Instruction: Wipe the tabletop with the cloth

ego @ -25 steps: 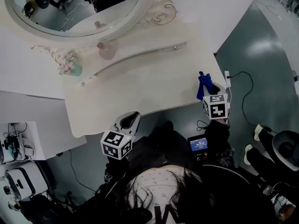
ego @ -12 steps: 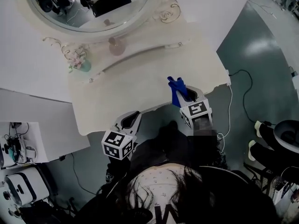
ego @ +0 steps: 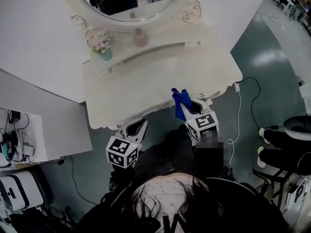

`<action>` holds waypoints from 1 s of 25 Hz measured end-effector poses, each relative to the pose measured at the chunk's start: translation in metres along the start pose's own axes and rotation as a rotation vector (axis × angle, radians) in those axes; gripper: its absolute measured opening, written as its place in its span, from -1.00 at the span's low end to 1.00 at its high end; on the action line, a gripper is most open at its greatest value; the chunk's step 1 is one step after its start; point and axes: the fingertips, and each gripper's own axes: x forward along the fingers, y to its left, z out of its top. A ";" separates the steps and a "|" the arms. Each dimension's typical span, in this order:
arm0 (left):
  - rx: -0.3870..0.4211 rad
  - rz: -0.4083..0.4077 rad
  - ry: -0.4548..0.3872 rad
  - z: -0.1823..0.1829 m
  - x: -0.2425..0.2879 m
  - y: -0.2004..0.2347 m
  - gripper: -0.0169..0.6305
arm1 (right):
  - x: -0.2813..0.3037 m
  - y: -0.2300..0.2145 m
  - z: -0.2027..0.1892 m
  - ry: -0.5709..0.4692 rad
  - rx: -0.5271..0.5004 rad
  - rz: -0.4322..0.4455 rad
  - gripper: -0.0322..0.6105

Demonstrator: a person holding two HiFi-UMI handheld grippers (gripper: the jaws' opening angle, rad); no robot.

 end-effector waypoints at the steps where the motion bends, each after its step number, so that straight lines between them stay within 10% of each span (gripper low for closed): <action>1: 0.000 -0.004 -0.001 -0.006 -0.007 0.000 -0.94 | -0.003 0.011 -0.004 0.002 0.003 0.002 -0.67; 25: 0.001 -0.023 -0.053 -0.039 -0.054 -0.073 -0.94 | -0.086 0.086 -0.046 0.015 -0.072 0.074 -0.66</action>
